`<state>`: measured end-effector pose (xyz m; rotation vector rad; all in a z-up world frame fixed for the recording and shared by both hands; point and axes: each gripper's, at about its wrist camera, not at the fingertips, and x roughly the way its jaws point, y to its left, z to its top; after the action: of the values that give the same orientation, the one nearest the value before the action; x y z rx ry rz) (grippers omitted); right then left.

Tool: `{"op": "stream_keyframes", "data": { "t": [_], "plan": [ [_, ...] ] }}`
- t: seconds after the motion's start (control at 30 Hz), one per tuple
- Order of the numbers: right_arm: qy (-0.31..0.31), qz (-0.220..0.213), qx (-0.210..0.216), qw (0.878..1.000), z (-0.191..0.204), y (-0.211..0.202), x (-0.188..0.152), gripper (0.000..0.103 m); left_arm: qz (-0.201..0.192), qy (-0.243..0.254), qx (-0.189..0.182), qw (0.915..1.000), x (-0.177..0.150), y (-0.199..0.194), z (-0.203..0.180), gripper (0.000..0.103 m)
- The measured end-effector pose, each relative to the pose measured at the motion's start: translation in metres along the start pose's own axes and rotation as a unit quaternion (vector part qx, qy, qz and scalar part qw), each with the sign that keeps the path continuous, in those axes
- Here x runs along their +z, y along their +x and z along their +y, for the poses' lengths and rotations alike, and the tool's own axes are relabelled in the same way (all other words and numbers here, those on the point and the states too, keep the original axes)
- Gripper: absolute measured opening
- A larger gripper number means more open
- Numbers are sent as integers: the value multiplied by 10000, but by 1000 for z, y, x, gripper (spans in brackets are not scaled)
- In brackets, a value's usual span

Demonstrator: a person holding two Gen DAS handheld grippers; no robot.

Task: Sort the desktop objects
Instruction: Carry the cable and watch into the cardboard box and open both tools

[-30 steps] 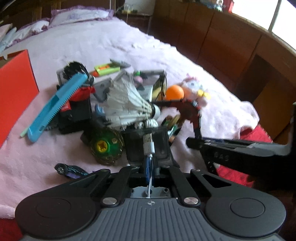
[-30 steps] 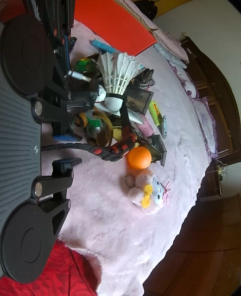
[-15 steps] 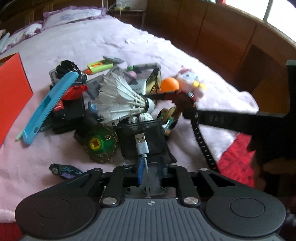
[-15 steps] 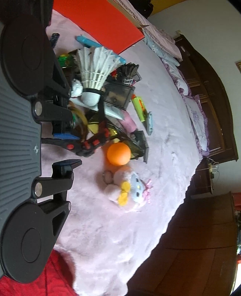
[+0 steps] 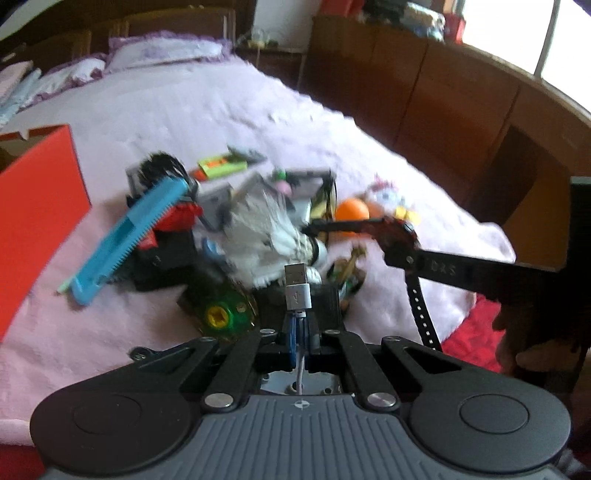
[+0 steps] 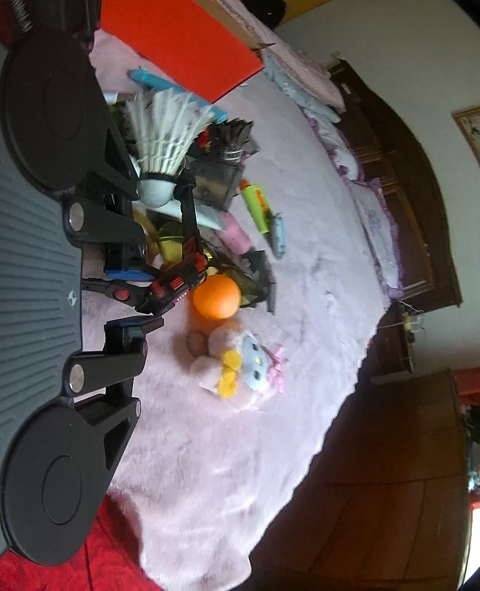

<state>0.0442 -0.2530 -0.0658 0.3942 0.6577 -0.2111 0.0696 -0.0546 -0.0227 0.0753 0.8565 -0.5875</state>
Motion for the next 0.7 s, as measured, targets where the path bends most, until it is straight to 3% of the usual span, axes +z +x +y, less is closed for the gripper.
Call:
{"op": "stream_keyframes", "data": {
  "t": [0.37,0.53,0.7],
  "plan": [
    [-329,-723,192,9967,24,-55,28,21,-469,-304,162,9983,9,-40,24,5],
    [-710,-606,624,9937,54,-62,38,21,-673,-533,307,9958,15,-57,43,5],
    [-1088,-367,1220,9859,100,-56,48,21,-976,-703,677,9904,27,-81,73,5]
  ]
}}
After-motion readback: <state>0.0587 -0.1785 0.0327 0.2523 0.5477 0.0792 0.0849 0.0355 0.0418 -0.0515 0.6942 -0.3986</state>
